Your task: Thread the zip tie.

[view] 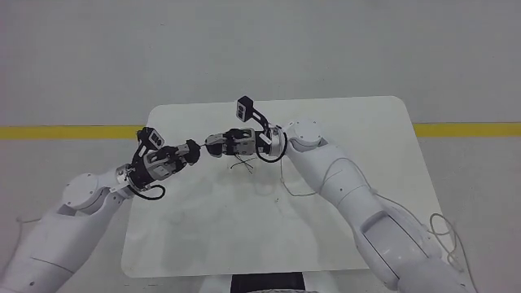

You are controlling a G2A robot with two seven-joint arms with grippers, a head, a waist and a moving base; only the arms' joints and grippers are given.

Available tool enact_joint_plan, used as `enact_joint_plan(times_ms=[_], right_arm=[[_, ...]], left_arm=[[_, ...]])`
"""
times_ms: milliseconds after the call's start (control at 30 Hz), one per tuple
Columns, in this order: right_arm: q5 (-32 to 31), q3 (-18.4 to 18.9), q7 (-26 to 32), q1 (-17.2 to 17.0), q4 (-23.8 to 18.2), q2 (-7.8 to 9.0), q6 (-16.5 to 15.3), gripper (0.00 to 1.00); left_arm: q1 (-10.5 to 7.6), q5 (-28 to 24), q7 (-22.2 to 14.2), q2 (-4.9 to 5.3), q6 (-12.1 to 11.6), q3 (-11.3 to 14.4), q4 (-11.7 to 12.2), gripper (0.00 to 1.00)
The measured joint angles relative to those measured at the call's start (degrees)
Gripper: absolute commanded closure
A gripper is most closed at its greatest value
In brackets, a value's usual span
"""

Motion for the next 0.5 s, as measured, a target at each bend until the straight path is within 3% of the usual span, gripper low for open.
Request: enact_joint_plan(times_ms=[300, 500], right_arm=[[-2.7, 3.6, -1.0, 0.0, -0.1, 2.06, -1.0, 0.00], [-3.1, 4.1, -1.1, -0.2, -0.5, 2.36, -1.5, 0.00]], left_arm=[[1.03, 0.1, -2.6, -0.14, -2.3, -2.5, 2.2, 1.00], [1.17, 1.7, -1.6, -0.15, -2.2, -3.1, 1.7, 1.00]])
